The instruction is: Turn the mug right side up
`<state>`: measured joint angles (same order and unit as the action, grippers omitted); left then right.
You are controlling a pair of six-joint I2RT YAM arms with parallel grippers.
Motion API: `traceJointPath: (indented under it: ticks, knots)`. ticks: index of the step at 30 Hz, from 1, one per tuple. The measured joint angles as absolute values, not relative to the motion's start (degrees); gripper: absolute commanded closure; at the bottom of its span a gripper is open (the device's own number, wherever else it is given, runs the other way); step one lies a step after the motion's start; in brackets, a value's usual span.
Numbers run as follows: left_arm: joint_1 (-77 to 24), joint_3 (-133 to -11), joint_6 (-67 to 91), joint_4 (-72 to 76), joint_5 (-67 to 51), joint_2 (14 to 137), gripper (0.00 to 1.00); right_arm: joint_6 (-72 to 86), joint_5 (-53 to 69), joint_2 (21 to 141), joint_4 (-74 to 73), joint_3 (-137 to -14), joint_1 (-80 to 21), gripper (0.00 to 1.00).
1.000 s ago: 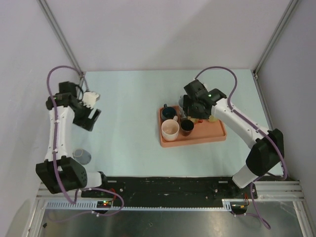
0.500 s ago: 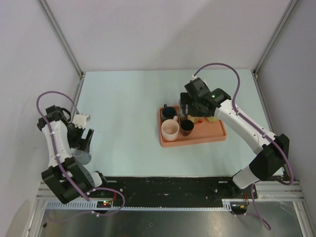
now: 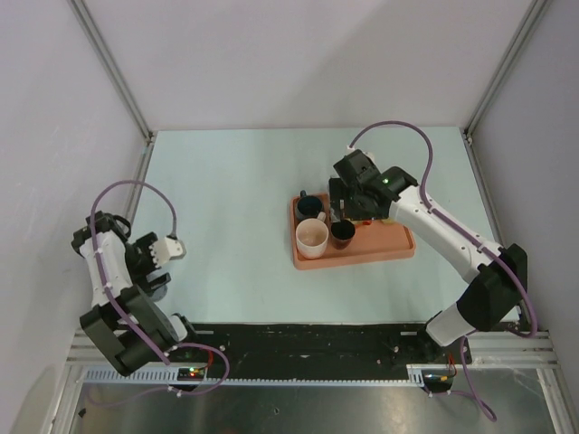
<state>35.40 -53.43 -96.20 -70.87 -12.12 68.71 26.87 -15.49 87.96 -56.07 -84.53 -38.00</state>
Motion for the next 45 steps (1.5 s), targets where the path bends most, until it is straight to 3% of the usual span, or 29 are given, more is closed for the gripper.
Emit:
traceJointPath:
  ticks: [5, 16, 19, 21, 23, 31, 45]
  knots:
    - [35.40, -52.38, -104.16, -70.96, -11.60, 72.23, 0.03, 26.87, -15.59, 87.96, -56.12, -83.31, -38.00, 0.11]
    - [35.18, -52.40, -107.81, -68.95, -9.56, 78.08, 0.40, 26.87, -15.57, 87.96, -55.83, -83.29, -38.02, 0.11]
    - [34.96, -52.84, -107.02, -69.14, -9.56, 78.89, 0.60, 26.87, -15.57, 87.96, -55.83, -83.29, -38.02, 0.11]
    - [34.74, -53.01, -106.24, -68.97, -9.67, 79.22, 0.85, 26.87, -15.59, 87.96, -55.83, -83.29, -38.02, 0.11]
    - [34.59, -53.10, -105.21, -68.93, -9.80, 79.37, 0.96, 26.87, -15.59, 87.96, -55.86, -83.29, -38.02, 0.11]
    - [31.44, -54.04, -95.74, -68.16, -13.63, 79.83, 1.00, 26.83, -15.59, 87.96, -55.86, -83.29, -38.06, 0.12]
    - [14.11, -68.16, -51.70, -62.33, -25.80, 85.47, 1.00, 26.92, -13.15, 87.81, -54.76, -87.68, -40.86, 0.13]
